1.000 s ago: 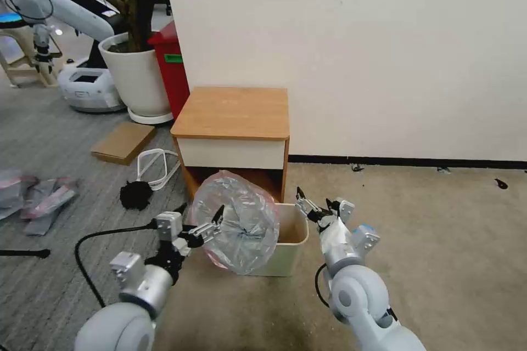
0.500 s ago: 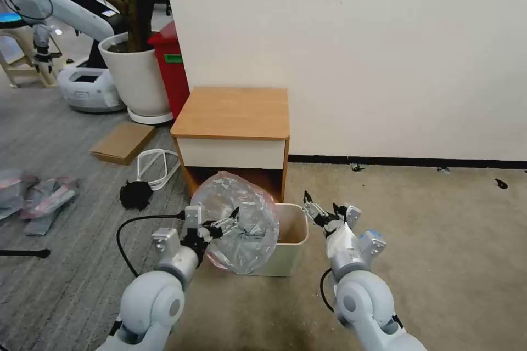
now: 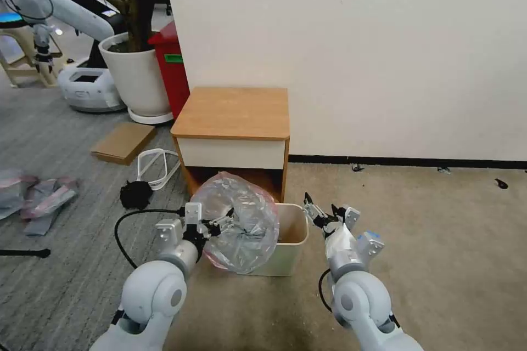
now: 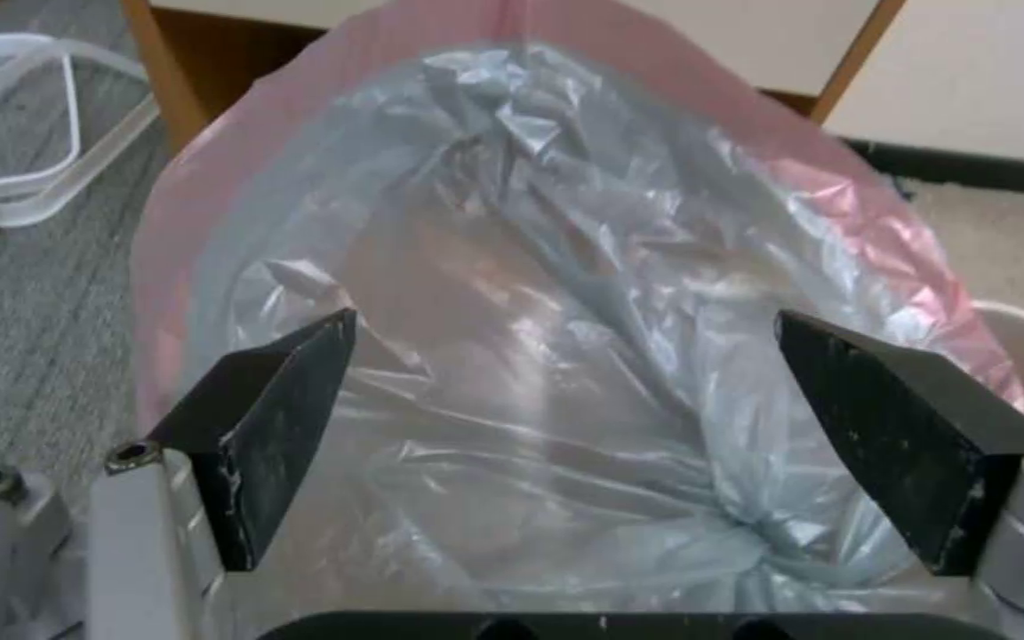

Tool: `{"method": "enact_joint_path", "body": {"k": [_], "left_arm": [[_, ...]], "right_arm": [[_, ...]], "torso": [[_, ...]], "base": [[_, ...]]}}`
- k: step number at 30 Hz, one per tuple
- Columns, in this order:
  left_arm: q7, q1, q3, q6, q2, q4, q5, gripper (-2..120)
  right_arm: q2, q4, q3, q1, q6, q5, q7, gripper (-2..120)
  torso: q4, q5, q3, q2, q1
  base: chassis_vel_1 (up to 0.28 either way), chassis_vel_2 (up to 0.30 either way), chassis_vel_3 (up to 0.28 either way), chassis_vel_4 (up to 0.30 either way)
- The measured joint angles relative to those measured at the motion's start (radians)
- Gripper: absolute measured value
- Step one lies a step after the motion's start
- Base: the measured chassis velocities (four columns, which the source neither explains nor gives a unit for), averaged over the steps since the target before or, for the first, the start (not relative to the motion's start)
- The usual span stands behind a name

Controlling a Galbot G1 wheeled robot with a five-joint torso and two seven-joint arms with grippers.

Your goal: Pick up the garbage bag from the table and place it over the trash can.

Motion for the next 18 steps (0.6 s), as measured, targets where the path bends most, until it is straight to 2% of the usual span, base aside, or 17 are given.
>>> {"method": "enact_joint_path", "body": {"k": [6,18], "left_arm": [[-0.033,-0.014,0.011,0.034,-0.012,0.008,-0.001,88],[-0.095,-0.040,0.029,0.040,-0.032,0.042,-0.026,79]], "right_arm": [[-0.001,-0.004,0.005,-0.006,0.008,-0.002,-0.001,87],[-0.003,-0.019,0.012,-0.015,0.025,-0.011,-0.005,80]], "torso": [[0.0000,-0.0001,0.000,0.000,0.000],[0.0000,0.0000,0.000,0.000,0.000]], "base": [[0.000,0.000,0.000,0.000],[0.000,0.000,0.000,0.000]]}}
